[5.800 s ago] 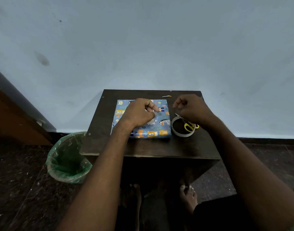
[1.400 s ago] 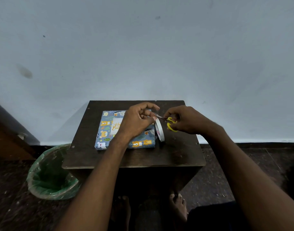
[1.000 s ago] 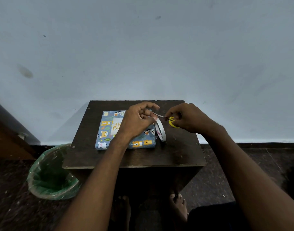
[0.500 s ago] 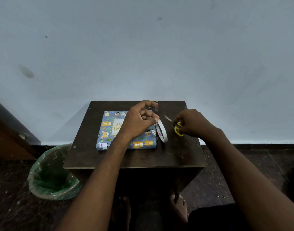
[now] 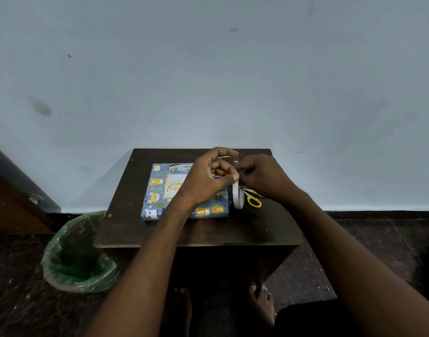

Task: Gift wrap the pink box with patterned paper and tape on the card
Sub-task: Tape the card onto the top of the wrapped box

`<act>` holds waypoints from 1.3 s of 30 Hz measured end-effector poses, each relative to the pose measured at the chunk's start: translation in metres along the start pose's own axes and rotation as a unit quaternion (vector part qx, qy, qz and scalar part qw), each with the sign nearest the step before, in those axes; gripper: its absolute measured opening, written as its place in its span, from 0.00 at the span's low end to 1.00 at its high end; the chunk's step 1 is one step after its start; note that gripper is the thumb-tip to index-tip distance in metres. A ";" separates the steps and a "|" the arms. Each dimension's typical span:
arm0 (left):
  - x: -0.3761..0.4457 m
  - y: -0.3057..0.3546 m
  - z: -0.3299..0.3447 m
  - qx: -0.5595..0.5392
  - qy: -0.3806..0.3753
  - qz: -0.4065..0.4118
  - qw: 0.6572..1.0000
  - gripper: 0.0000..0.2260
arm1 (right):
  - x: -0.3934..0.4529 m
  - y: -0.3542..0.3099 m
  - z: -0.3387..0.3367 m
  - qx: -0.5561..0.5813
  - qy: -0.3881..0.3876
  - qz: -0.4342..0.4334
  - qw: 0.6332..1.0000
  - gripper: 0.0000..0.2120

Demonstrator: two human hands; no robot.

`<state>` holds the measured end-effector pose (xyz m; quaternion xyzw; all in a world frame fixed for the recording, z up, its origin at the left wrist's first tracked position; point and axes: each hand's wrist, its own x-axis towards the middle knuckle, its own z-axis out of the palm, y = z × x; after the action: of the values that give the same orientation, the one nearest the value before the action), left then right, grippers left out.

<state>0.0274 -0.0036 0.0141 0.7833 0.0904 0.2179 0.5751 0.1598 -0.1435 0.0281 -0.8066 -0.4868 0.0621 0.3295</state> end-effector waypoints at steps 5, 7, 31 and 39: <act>0.000 0.001 0.003 0.002 0.038 0.031 0.999 0.20 | -0.002 0.002 0.000 -0.028 -0.040 0.018 0.999 0.09; 0.000 0.002 0.005 -0.020 0.052 0.023 0.998 0.21 | -0.001 0.000 0.000 -0.039 -0.030 0.036 0.998 0.09; 0.007 0.007 0.014 -0.214 0.190 -0.204 0.936 0.19 | 0.002 -0.013 0.002 -0.137 0.078 0.013 0.987 0.11; 0.006 0.001 0.011 -0.158 0.202 -0.189 0.948 0.19 | 0.004 -0.007 0.002 -0.140 0.090 0.007 0.986 0.06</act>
<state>0.0374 -0.0113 0.0137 0.5902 0.3153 0.2704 0.6922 0.1552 -0.1370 0.0316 -0.8503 -0.4536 -0.0768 0.2556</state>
